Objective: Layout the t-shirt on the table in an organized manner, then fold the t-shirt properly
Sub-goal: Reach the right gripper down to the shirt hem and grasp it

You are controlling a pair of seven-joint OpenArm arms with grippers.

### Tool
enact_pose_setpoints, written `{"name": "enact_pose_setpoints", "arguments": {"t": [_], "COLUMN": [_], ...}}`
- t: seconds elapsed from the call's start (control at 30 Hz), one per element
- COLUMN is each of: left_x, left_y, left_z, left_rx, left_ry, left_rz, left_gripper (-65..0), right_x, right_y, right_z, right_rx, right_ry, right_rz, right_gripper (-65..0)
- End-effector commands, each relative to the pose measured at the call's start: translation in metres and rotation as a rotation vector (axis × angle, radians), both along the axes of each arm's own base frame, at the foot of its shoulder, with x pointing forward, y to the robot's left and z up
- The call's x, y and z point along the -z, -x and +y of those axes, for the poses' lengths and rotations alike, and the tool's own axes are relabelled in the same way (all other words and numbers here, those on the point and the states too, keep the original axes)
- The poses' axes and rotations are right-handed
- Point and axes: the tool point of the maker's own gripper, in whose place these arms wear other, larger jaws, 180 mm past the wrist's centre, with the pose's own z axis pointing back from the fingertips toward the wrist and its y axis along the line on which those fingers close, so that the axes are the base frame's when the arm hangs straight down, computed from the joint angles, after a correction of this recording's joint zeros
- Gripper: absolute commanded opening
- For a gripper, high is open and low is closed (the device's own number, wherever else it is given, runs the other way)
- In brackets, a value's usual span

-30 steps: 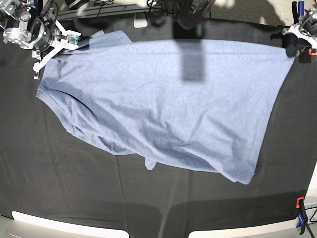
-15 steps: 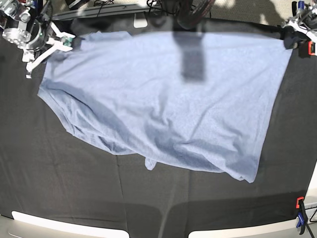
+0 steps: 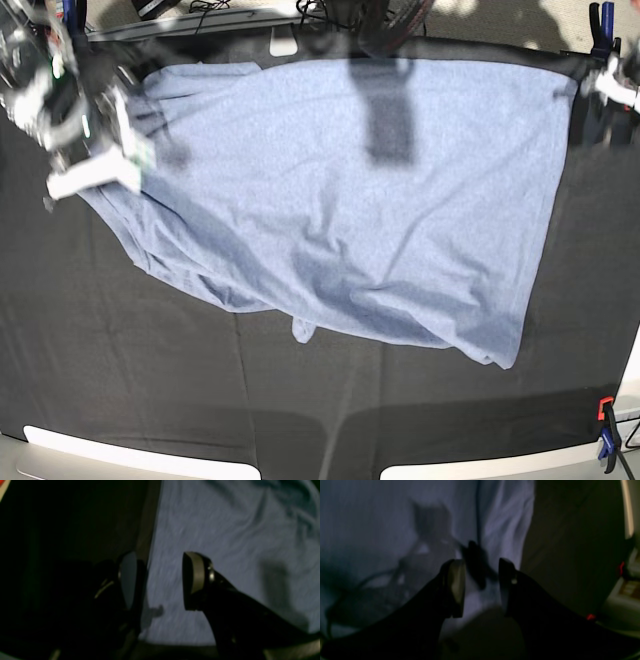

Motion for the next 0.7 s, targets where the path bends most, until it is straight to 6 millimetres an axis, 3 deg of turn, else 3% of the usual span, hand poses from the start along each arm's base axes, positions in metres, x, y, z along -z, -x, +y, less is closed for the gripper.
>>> {"name": "enact_pose_setpoints", "arguments": {"t": [0.0,0.2,0.27,0.37,0.5,0.67], "left_x": [-0.01,0.009,0.014,0.016,0.017,0.034], "left_y": [-0.009,-0.038,-0.048,-0.058,-0.062,-0.057], "left_z": [-0.006,-0.068,-0.077,-0.082,-0.08,-0.076], "left_rx": [0.023,0.21,0.208,0.206,0.195,0.18], "left_ry": [0.003,-0.018,-0.038,-0.087,-0.099,-0.084], "left_rz": [-0.043,-0.021,-0.005,-0.009,-0.026,0.02], "left_gripper": [-37.3,-37.3,-37.3,-37.3,-37.3,-37.3], "right_x": [-0.015,-0.01,-0.013,-0.023,-0.029,-0.009], "right_y": [-0.023,-0.102,-0.127,-0.164,-0.209,-0.241], "right_z": [-0.005,0.012,0.021,0.031,0.05,0.085], "right_rx": [0.045,0.227,0.249,0.271,0.265,0.236], "right_ry": [-0.026,-0.284,-0.351,-0.415,-0.491,-0.558], "right_rz": [-0.073,-0.137,-0.146,-0.166,-0.138,0.02], "right_gripper": [-43.1,-43.1,-42.7,-38.6,-38.0,-38.0]}}
